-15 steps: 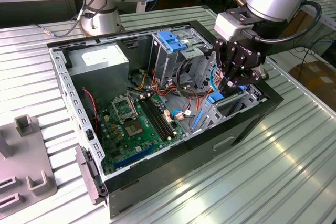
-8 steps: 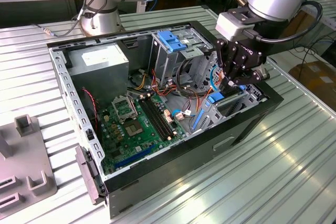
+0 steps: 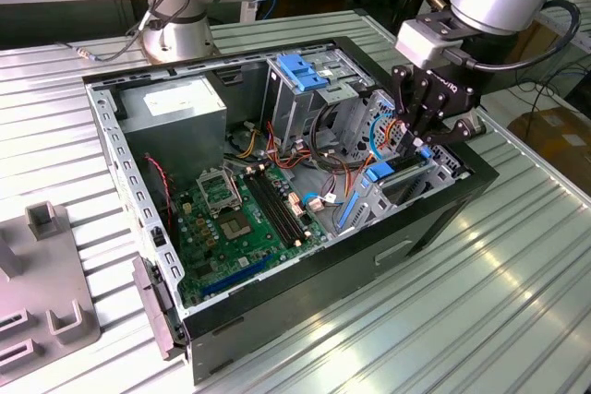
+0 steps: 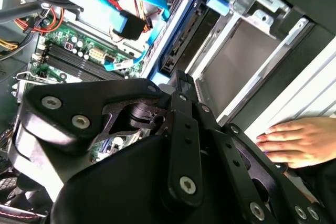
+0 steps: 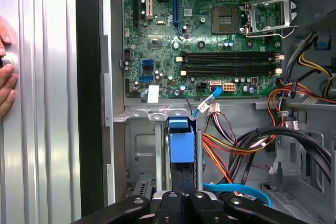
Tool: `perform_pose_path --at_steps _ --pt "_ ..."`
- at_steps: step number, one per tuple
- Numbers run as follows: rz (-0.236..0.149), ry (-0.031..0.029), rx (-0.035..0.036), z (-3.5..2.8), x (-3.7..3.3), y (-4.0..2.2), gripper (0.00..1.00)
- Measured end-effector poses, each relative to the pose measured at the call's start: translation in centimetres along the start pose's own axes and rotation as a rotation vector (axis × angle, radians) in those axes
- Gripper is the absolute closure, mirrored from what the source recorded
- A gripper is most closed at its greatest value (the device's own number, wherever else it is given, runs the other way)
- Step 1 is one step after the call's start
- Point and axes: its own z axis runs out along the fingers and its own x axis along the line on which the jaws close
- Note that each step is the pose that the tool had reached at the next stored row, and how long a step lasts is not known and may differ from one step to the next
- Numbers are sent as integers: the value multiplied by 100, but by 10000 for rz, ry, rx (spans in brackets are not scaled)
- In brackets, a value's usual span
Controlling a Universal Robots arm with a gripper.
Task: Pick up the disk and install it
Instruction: 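Insert the first disk wire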
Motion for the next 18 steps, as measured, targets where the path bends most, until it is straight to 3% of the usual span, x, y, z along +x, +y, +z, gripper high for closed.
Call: perform_pose_path --at_steps 3,9,13,18 --pt "-432 -7 10 1 0 -31 90" --pt "-446 -7 9 0 -3 -144 90" --pt "-446 32 9 -4 -7 -218 90" --pt "-479 46 10 -2 -14 -405 90"
